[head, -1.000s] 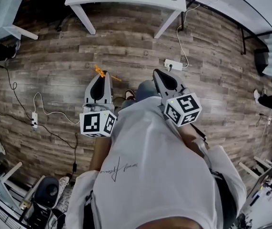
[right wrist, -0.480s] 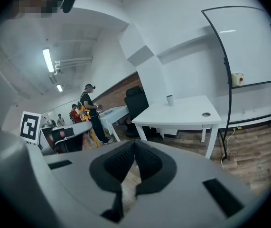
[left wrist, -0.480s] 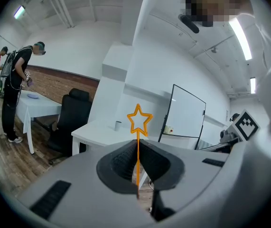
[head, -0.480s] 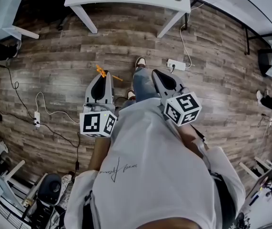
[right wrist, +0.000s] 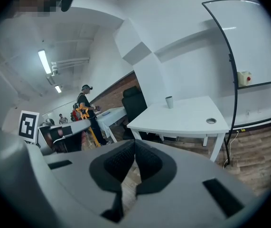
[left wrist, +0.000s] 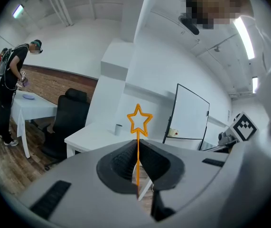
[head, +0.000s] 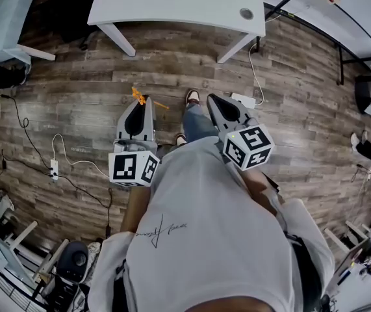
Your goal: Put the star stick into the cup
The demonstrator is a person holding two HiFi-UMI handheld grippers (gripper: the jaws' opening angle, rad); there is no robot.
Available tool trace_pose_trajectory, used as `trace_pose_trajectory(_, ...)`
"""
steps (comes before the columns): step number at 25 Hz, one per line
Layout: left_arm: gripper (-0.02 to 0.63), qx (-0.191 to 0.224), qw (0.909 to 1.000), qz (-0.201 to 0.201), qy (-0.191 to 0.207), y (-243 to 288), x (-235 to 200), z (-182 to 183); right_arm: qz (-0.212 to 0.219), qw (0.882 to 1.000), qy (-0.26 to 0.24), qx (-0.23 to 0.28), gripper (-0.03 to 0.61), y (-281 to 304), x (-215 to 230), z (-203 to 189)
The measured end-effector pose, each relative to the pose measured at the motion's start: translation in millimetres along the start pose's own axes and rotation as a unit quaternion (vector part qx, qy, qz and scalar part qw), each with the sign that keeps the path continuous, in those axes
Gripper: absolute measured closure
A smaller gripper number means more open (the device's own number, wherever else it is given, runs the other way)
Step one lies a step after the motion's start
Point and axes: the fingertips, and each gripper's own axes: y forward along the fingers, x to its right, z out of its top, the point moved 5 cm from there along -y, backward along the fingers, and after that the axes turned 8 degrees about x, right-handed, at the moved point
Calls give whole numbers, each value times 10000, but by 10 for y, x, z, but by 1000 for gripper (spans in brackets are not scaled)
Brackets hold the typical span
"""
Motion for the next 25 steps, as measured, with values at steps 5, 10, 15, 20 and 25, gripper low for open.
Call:
trace_pose_trajectory(5, 595, -27, 10000, 66, 8, 482, -98, 73, 98, 9999, 42, -100, 569, 359, 293, 215)
trace_pose_trajectory(10, 595, -127, 9998, 144, -10, 951, -214, 102, 221, 9996, 72, -186, 568, 732, 579, 413)
trace_pose_trajectory(15, 595, -182, 9995, 258, -8, 1411, -288, 108, 283, 9992, 114, -263, 569, 1039, 950, 590)
trace_pose_trajectory(20, 595, -196, 9993, 329, 50, 1762, -333, 145, 359, 9989, 157, -243, 569, 1310, 1209, 729)
trace_pose_trajectory(25, 595, -169, 9994, 279, 70, 2006, -268, 183, 343, 9991, 148, -201, 569, 1383, 1428, 821)
